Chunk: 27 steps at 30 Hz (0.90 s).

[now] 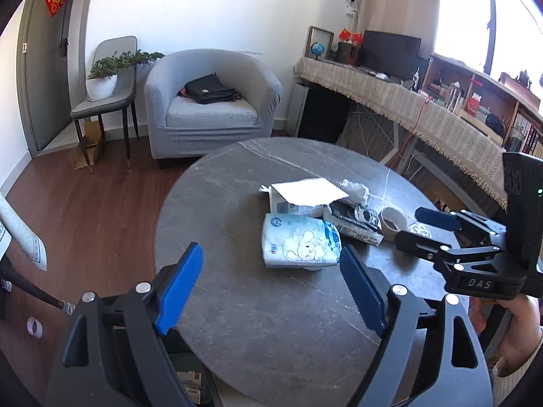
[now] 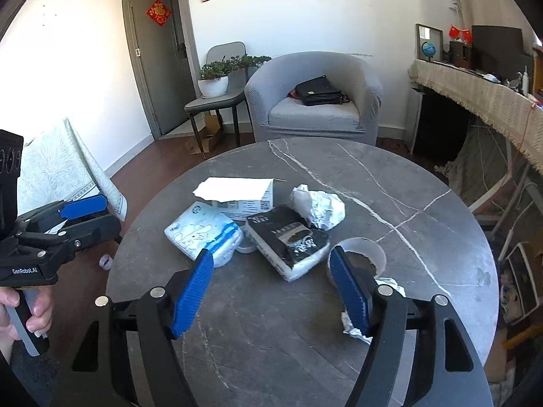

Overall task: Collect trash
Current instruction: 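Close the left tool on the diaper pack while the right tool moves to the crumpled paper ball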

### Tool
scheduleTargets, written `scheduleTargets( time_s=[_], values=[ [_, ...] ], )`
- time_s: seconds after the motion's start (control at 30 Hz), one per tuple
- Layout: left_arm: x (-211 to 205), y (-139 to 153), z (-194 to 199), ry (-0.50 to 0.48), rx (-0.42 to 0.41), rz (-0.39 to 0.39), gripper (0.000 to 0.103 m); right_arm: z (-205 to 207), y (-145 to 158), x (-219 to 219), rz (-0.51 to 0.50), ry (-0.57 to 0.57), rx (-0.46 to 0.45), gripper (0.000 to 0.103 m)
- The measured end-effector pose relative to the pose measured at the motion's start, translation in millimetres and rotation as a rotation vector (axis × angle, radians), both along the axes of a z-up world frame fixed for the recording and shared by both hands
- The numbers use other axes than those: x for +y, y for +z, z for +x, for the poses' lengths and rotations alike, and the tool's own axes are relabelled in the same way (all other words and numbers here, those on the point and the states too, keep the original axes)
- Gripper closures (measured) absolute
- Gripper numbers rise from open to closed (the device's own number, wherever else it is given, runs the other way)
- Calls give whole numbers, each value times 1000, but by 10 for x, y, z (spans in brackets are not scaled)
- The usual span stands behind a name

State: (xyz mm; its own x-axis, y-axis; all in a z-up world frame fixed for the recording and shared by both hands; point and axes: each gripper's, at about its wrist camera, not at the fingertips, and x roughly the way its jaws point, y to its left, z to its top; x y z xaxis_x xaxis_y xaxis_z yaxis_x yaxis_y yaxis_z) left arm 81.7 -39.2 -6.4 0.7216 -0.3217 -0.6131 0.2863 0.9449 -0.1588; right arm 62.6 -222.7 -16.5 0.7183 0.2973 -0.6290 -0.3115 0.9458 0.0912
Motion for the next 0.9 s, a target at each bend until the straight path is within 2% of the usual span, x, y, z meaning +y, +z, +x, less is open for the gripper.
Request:
scheduleTargets(
  time_s=[0.27,0.57,0.9],
  values=[
    [-216,-252,216,6,54,26,16,-43,-70,-336,49,-19,19,24],
    [-306,-327,371,0,88,8,13,-102,-72,-575,65,-33,21,24],
    [-479,-403,468,-25,97,75,13,-153,-115,-736,58,-36,33,24]
  ],
)
